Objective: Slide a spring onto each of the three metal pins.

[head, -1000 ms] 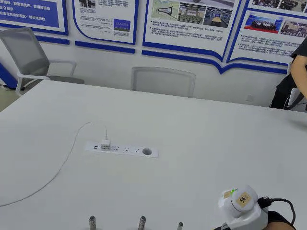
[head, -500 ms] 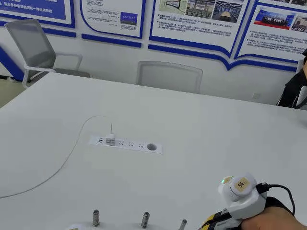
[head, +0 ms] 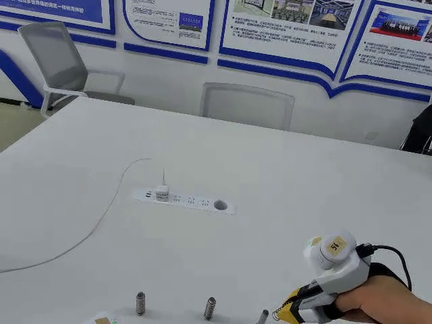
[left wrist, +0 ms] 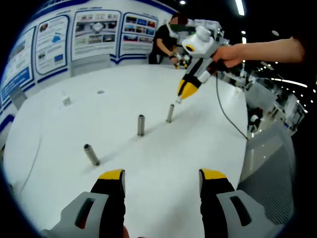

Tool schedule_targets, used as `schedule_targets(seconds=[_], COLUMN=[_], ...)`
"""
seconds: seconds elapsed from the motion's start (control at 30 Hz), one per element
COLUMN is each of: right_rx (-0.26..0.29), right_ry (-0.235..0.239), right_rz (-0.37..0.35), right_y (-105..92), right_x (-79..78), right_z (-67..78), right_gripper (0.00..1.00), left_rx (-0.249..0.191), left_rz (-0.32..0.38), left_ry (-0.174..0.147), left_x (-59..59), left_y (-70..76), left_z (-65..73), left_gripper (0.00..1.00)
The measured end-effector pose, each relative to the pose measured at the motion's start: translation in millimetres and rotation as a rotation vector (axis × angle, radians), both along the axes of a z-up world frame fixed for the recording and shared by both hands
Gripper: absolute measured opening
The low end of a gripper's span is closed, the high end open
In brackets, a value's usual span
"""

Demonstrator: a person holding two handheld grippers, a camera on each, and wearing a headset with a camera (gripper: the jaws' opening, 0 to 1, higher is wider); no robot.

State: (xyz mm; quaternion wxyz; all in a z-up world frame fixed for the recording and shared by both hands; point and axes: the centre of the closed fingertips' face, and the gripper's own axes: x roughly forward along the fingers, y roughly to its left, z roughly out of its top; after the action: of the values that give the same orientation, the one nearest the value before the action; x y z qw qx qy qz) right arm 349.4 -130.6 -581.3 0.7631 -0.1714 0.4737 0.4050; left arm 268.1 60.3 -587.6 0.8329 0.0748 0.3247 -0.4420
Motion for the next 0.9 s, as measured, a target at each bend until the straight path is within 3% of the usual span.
schedule_targets(seconds=[0.9], right_rx=[-0.011], right_ry=[0.007], right_rz=[0.034], right_y=[17.4], right_x=[7.2], right_z=[-12.1], right_gripper=[0.12], left_rx=[-0.003], left_rz=[0.034], left_ry=[0.011], left_x=[-0.3], left_y=[10.6], left_z=[-1.3], left_gripper=[0.63])
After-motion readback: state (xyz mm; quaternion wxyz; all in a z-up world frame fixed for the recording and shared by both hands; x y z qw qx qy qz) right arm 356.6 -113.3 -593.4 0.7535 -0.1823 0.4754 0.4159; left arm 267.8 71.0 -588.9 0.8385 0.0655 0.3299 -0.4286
